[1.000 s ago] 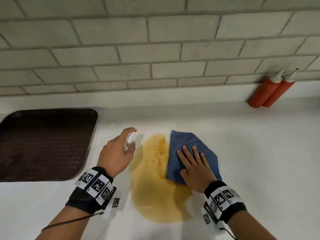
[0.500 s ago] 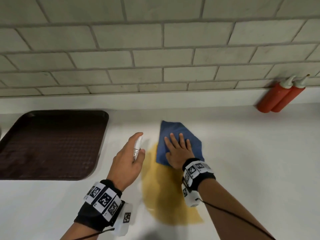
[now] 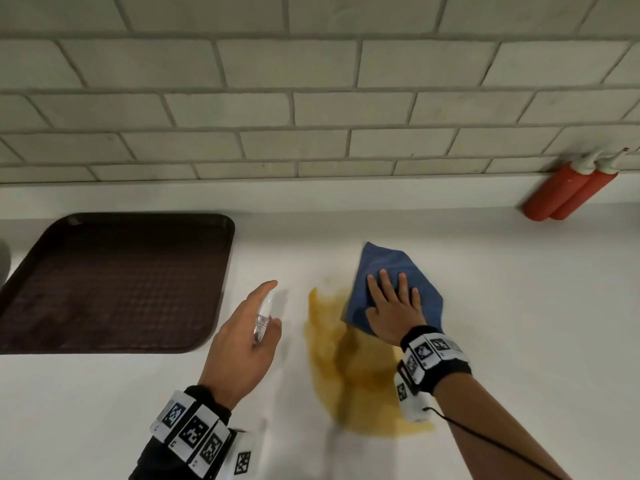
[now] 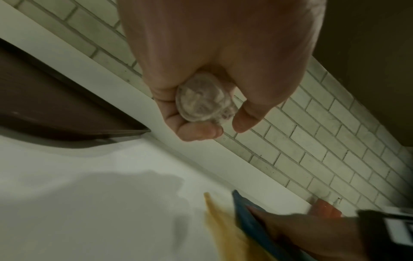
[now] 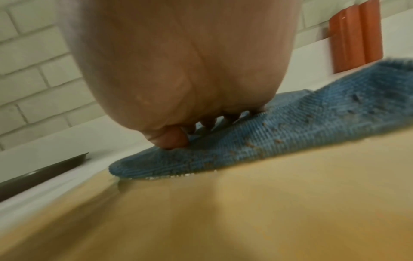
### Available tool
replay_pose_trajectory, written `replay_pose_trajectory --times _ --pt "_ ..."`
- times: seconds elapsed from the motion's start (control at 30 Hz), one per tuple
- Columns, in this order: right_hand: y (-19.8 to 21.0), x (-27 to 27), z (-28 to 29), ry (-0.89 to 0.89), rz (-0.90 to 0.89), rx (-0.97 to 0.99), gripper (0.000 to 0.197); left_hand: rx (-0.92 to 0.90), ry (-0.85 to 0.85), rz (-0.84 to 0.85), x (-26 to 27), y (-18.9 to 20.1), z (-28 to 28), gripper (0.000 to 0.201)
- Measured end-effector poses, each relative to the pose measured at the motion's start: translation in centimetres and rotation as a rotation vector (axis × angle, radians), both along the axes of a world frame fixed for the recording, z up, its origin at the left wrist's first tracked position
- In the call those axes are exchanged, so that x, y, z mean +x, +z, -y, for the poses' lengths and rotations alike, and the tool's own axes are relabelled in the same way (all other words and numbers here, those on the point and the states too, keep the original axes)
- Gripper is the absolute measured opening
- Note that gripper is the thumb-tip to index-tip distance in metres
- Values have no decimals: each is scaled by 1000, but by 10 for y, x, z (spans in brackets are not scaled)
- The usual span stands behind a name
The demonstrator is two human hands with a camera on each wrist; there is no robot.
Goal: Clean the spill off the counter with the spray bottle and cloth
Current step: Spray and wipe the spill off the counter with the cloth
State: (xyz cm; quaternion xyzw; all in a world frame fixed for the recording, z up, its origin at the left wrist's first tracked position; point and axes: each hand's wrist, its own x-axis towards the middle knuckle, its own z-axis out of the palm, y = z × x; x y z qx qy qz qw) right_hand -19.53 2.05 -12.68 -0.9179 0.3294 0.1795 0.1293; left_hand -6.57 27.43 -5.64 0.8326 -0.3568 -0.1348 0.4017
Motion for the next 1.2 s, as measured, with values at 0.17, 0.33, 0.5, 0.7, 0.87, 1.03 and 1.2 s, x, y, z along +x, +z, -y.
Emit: replay_pose_trajectory --times 0.17,0.33,0.5,0.7,0.87,1.03,1.2 --pt "1 44 -63 118 56 53 66 -23 -76 -46 7 0 -10 55" --pt "-4 37 -139 238 83 55 69 -14 -76 -50 18 -3 -30 56" --pt "-8 6 -135 116 101 19 82 1 -29 -20 22 -6 -48 47" --pt "-7 -13 -117 -87 61 -2 89 -2 -72 -27 23 -7 -53 42" --pt "-15 -51 -148 14 159 -50 74 1 -131 -23 12 -8 -43 43" --pt "-6 -72 -91 -179 76 -28 85 44 -148 0 -3 -4 -29 43" --pt "-11 -105 -103 -28 94 -11 79 59 -119 14 -24 4 -11 43"
